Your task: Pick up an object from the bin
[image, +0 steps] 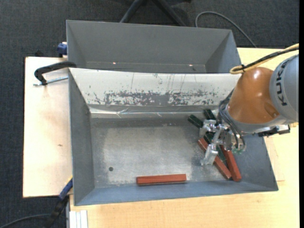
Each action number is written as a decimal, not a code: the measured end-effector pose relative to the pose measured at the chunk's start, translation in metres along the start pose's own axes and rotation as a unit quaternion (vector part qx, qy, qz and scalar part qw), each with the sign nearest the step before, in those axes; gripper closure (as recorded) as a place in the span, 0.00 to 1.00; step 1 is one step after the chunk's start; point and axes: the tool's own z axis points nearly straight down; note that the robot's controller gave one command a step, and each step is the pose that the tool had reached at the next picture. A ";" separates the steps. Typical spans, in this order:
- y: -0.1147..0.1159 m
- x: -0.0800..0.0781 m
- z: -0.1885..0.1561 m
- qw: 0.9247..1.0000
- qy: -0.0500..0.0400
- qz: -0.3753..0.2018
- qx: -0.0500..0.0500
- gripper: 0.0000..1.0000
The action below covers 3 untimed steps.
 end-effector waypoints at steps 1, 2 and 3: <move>0.002 0.000 0.000 1.000 0.000 0.000 -0.001 1.00; 0.034 -0.002 -0.065 1.000 -0.004 0.000 -0.001 1.00; 0.039 -0.033 -0.141 1.000 -0.008 0.002 -0.001 1.00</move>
Offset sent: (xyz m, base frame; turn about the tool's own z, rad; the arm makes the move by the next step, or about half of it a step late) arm 0.0000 0.0000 0.0000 0.0000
